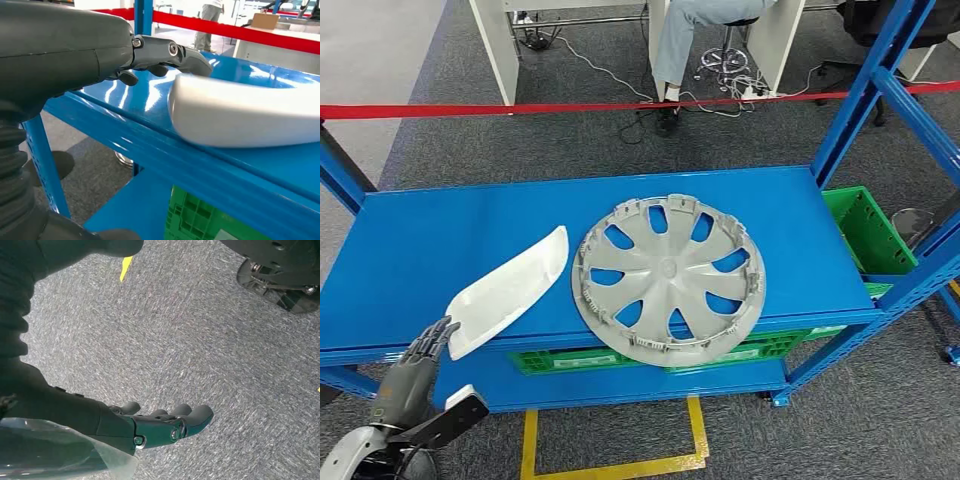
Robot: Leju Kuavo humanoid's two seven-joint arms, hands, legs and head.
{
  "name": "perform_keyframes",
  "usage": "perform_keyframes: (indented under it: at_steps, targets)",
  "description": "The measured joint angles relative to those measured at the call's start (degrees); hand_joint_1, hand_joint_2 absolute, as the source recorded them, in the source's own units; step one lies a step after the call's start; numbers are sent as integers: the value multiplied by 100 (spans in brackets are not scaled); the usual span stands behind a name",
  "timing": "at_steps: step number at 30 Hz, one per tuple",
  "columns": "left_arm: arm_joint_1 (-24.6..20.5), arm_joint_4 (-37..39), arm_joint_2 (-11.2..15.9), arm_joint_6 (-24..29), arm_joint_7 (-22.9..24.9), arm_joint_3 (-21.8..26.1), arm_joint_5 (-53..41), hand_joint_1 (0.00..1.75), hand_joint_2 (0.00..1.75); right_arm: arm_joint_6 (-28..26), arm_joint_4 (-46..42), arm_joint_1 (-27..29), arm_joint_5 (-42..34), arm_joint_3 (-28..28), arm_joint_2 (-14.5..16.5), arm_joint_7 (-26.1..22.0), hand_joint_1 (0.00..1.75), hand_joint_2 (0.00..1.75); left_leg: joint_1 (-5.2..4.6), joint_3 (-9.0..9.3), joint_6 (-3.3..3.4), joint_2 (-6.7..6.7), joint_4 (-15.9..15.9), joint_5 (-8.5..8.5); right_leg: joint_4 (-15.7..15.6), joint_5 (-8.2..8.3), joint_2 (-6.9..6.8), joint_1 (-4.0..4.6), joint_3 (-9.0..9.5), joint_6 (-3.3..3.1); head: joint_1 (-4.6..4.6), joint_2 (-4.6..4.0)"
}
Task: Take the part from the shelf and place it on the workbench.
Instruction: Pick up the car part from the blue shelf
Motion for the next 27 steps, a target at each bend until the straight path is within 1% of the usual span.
perform_keyframes:
  at_steps: [5, 11, 16, 27]
  targets:
    - [-15, 0, 4, 4, 1, 41, -15, 0, 175, 0, 38, -37, -111, 47, 23, -92, 0, 175, 0, 0, 0, 0, 0, 0, 0, 0, 0, 0, 0, 0, 1, -1]
    - [-28, 0, 3, 45, 4, 126, -21, 7, 175, 5, 121, -57, -313, 83, 78, -245, 0, 175, 0, 0, 0, 0, 0, 0, 0, 0, 0, 0, 2, 0, 1, 0]
    - [-38, 3, 0, 86, 4, 202, -16, 8, 175, 8, 185, -62, -440, 90, 120, -350, 0, 175, 0, 0, 0, 0, 0, 0, 0, 0, 0, 0, 10, 0, 1, 0]
    - [-65, 12, -6, 93, -12, 275, -9, 0, 175, 33, 299, -75, -539, 91, 172, -467, 0, 175, 0, 0, 0, 0, 0, 0, 0, 0, 0, 0, 8, 0, 1, 0]
